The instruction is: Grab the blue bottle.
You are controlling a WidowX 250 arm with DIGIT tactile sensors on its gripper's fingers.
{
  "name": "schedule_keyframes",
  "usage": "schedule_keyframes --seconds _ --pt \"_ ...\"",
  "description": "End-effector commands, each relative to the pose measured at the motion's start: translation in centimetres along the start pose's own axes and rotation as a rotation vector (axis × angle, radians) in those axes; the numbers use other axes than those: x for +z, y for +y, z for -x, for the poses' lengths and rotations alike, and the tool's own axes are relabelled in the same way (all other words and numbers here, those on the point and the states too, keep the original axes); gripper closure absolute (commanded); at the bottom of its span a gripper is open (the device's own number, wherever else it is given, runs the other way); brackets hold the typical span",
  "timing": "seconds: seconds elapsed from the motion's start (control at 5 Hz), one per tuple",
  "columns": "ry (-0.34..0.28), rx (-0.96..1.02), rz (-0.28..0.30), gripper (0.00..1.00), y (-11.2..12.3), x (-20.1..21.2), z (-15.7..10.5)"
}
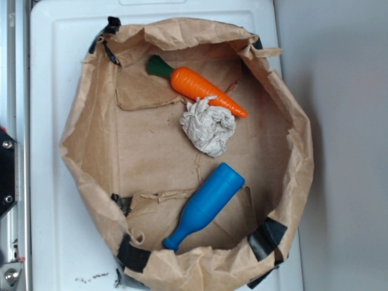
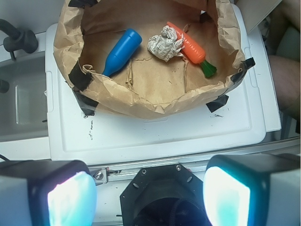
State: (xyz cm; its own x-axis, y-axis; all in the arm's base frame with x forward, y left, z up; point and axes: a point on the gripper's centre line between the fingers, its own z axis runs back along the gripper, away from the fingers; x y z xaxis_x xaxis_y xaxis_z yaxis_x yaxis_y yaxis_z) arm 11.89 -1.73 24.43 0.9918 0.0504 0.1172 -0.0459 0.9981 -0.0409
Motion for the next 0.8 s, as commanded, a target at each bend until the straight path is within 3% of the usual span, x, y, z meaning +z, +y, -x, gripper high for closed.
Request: schedule_keyframes --seconds 0.0,0.4,0.6 --pt "0.0 0.0 0.0 0.0 0.0 0.0 0.0" --pt "-0.024 0.117 -0.001 0.0 -0.9 -0.7 -4.1" --pt "-0.045 0.138 -0.011 0.0 -1.0 -1.1 -4.9"
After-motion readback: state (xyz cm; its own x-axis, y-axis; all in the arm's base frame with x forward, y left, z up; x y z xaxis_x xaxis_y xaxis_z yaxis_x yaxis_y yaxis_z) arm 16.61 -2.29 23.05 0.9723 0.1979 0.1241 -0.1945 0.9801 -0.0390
